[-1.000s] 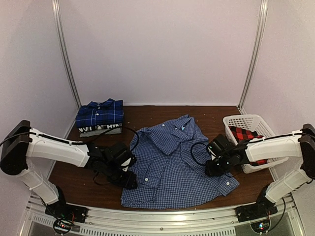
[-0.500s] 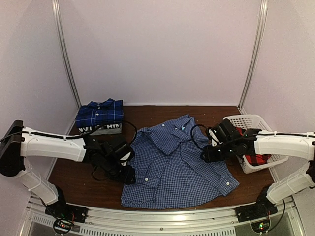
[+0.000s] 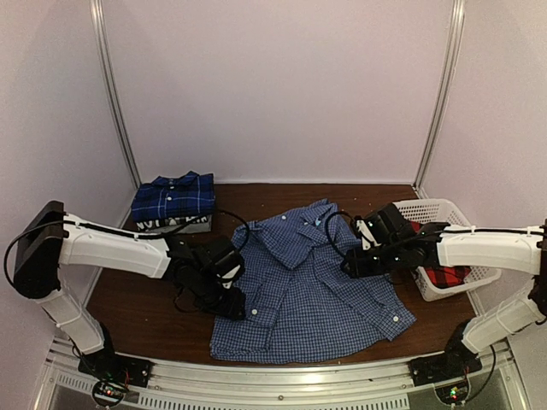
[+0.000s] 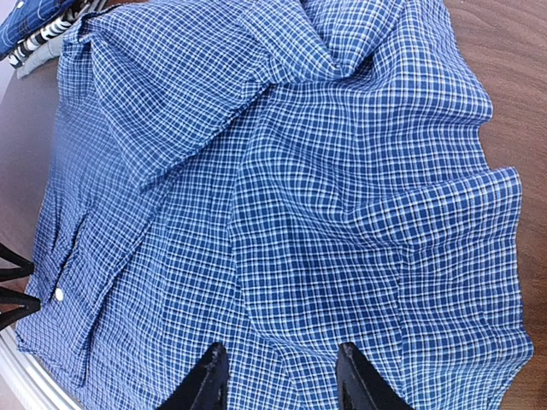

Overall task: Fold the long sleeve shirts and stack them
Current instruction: Flatten out the crumpled shirt at the center of the board.

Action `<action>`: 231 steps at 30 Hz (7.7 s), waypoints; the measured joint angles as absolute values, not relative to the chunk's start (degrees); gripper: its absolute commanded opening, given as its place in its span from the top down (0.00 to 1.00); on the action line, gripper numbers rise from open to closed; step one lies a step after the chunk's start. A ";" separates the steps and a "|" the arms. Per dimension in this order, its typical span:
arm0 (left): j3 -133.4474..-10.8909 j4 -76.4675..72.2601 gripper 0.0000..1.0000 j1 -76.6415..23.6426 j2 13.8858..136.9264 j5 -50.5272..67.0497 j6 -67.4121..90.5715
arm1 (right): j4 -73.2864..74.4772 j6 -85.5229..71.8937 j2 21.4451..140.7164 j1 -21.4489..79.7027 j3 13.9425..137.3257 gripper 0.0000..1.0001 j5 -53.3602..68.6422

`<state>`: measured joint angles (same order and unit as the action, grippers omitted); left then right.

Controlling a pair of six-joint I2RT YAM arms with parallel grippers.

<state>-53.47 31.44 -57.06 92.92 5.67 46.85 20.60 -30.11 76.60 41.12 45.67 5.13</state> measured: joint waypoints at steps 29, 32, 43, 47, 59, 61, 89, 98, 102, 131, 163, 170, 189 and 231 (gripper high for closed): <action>-63.94 36.69 1.00 -56.64 91.55 -5.02 47.62 | 16.62 -29.74 78.08 41.12 45.67 0.54 6.59; -68.05 39.20 1.00 -54.28 90.02 -8.62 46.06 | 15.35 -29.74 79.40 41.12 45.71 0.54 7.31; -88.90 43.92 1.00 -32.77 90.06 -17.32 30.92 | 9.50 -29.74 88.99 41.12 49.87 0.54 11.25; -98.50 43.05 1.00 -28.21 92.62 -18.22 25.61 | 7.16 -29.71 94.41 41.12 53.95 0.54 12.58; -110.85 42.30 1.00 -18.79 102.96 -15.35 18.22 | 4.16 -28.34 114.91 39.81 77.01 0.51 15.00; -111.81 42.44 1.00 -16.88 103.09 -14.50 17.74 | 4.10 -27.97 116.07 39.79 78.32 0.48 15.07; -124.09 44.10 1.00 -11.29 110.19 -8.88 17.04 | 6.61 -22.41 115.28 38.22 73.23 0.41 3.14; -126.45 44.69 1.00 -11.22 111.72 -7.49 17.04 | 8.21 -22.79 119.17 38.22 77.93 0.77 3.81; -127.24 44.73 1.00 -11.05 112.12 -6.76 16.97 | 9.43 -22.85 120.70 38.11 80.27 1.00 4.25; -124.03 45.36 1.00 -10.81 111.50 -8.19 16.21 | 6.44 -24.86 145.40 24.69 122.37 0.44 19.53; -132.77 48.53 1.00 -2.83 117.82 -7.40 19.59 | 7.31 -21.80 120.95 30.50 86.28 0.29 22.35; -132.81 48.40 1.00 -2.83 117.97 -4.27 19.62 | 6.74 -22.68 111.00 45.67 75.83 0.29 21.32; -132.18 46.33 1.00 -2.83 117.97 1.65 19.64 | 14.61 -36.67 106.89 68.47 69.63 0.44 8.80; -133.51 39.81 1.00 -2.83 117.64 2.07 19.64 | 13.41 -28.18 137.36 68.71 111.83 1.00 26.76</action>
